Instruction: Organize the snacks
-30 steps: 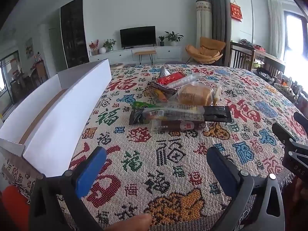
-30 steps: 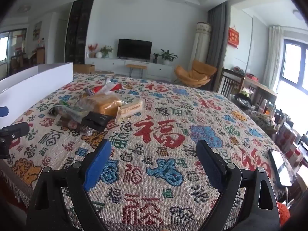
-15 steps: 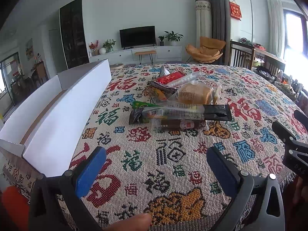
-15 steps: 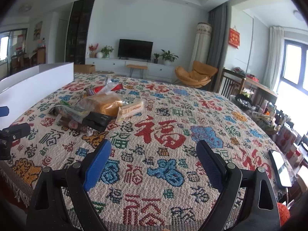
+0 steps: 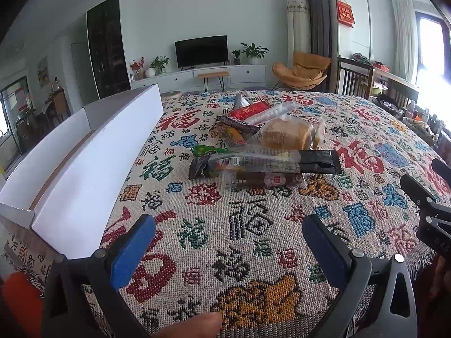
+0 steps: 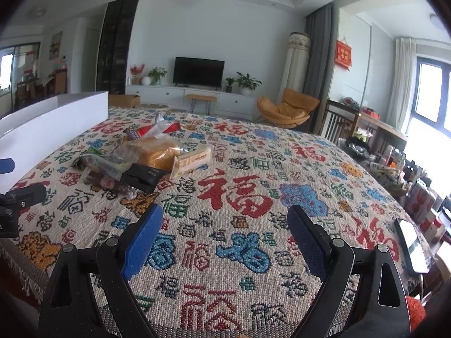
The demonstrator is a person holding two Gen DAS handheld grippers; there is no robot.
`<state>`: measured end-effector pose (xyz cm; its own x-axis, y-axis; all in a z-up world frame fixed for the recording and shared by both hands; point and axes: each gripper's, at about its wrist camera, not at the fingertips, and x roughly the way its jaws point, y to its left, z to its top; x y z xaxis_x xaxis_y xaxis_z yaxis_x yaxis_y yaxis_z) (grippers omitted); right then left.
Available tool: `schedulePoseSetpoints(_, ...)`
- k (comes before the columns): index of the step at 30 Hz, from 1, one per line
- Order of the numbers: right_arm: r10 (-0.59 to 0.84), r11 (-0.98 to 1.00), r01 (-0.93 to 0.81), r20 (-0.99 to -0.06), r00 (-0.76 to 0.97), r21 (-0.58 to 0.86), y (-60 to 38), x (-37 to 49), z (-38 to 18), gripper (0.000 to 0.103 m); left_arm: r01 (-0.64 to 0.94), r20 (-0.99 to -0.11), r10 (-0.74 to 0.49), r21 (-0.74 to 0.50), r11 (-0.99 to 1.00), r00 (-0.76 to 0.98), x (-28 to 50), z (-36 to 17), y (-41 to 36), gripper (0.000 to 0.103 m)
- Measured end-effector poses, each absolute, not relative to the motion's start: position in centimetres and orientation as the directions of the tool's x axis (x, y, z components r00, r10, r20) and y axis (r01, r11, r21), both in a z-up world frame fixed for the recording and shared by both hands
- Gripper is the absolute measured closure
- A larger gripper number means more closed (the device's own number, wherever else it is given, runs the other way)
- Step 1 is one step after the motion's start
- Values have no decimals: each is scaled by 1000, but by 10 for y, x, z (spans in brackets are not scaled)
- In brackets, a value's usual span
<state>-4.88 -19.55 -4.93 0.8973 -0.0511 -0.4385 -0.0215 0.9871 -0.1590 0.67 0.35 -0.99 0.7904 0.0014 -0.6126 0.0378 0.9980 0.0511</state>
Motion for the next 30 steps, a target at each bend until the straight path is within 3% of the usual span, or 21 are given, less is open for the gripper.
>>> schedulePoseSetpoints(30, -49, 987, -24, -438, 898, -160, -196, -49, -50, 11, 36, -618, 1, 48, 998, 786, 8, -11, 4, 0)
